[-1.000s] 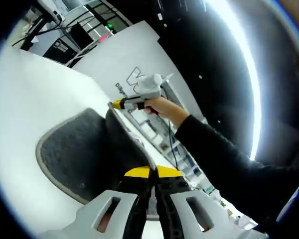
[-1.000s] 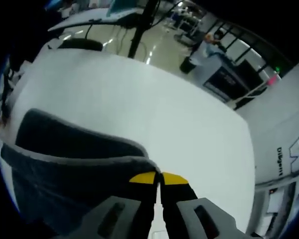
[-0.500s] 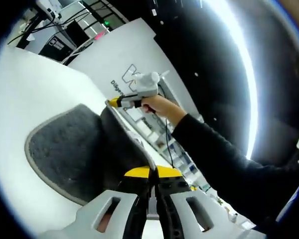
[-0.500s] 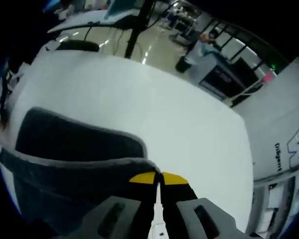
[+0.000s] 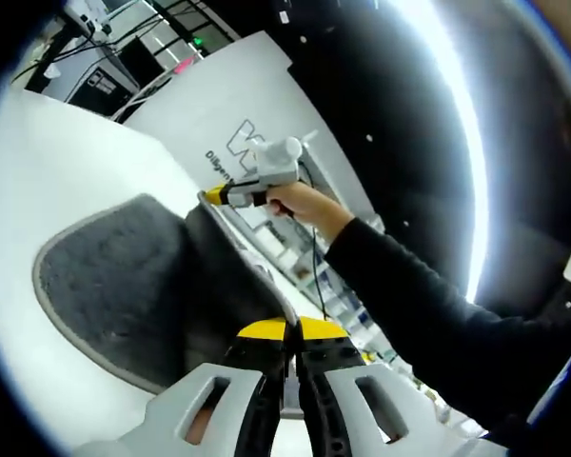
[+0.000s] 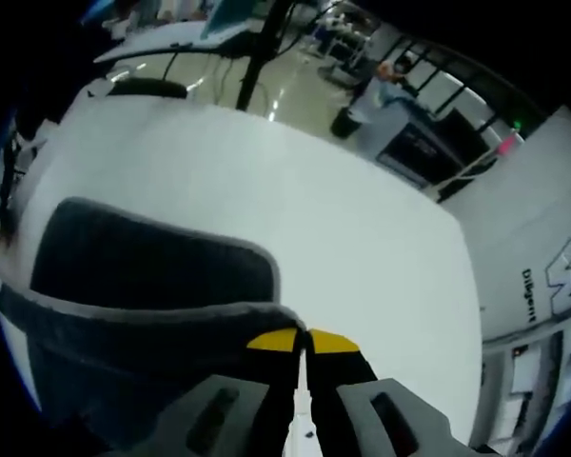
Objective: Open the folded towel by lifting each exposed corner and separating the folded layers until the towel lies flat within the target outline without major curled edges
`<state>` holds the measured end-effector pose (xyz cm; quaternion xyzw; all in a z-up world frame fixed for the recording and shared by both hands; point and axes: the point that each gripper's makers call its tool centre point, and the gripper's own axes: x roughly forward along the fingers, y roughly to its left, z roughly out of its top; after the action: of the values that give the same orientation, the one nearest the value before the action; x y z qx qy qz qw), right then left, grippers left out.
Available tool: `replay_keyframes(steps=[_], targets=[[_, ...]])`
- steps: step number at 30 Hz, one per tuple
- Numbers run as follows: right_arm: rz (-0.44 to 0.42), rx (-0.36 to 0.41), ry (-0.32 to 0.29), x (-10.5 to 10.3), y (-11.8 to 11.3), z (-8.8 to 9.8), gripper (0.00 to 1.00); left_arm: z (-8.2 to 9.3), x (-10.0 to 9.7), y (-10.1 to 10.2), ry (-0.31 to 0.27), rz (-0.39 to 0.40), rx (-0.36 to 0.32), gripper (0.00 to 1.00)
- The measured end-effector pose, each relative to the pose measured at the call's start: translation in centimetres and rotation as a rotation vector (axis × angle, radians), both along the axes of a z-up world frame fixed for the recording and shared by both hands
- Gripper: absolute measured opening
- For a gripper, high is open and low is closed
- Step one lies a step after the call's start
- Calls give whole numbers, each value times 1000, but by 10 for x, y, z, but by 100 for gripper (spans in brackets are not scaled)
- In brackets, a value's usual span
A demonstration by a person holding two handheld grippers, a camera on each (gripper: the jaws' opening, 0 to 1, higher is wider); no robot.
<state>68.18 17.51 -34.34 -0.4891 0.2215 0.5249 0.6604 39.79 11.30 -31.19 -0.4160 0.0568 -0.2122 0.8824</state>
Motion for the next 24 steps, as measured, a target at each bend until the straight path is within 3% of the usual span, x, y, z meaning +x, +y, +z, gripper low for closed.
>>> replay_keyframes(steps=[2,24], targets=[[-3,3,0,8,5,1,0,0,0,-2,2,-3,-4,1],[-33,23,-15,11,-31,10,0,5,0,-28,-2,-46,8,1]])
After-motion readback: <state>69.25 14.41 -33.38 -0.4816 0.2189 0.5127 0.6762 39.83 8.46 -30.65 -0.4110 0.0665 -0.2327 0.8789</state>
